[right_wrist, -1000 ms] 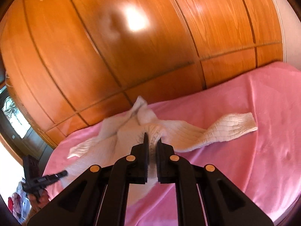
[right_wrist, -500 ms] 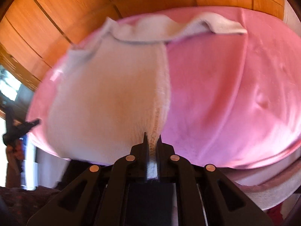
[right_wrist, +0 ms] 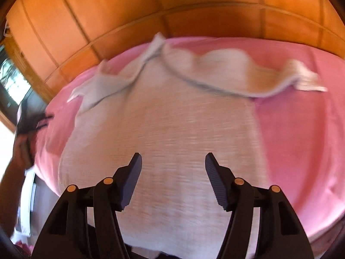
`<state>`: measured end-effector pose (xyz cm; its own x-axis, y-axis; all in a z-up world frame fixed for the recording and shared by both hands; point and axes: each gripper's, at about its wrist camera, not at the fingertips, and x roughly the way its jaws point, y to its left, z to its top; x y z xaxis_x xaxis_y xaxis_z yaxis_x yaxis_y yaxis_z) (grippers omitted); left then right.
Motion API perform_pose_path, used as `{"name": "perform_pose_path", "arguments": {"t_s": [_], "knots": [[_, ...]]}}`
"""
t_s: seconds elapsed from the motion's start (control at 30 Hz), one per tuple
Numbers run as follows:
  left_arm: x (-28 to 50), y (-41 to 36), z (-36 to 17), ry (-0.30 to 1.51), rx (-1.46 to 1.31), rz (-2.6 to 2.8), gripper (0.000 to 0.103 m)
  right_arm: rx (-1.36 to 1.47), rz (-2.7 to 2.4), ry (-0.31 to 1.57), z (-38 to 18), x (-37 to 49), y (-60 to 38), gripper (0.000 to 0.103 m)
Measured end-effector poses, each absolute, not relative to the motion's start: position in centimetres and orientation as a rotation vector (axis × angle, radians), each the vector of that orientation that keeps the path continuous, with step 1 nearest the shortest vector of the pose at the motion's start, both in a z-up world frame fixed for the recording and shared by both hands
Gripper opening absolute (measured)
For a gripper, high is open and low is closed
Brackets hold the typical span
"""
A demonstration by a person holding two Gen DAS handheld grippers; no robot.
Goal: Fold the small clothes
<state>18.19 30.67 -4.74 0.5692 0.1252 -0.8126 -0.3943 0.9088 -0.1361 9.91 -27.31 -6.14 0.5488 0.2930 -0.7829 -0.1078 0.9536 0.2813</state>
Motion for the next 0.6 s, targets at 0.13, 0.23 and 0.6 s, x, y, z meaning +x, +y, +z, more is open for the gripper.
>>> {"name": "perform_pose_path", "arguments": {"t_s": [0.13, 0.23, 0.6], "knots": [[23.8, 33.0, -4.9, 0.911, -0.356, 0.323, 0.069, 0.218, 0.305, 1.022, -8.4, 11.8, -24.2, 0.06], [27.3, 33.2, -5.5, 0.917, -0.369, 0.319, 0.069, 0.212, 0.323, 1.044, -9.1, 13.0, -23.0, 0.061], [28.3, 34.5, -4.3, 0.849, -0.41, 0.302, 0.003, 0.188, 0.429, 1.037, -9.3, 19.8, -19.1, 0.051]]}}
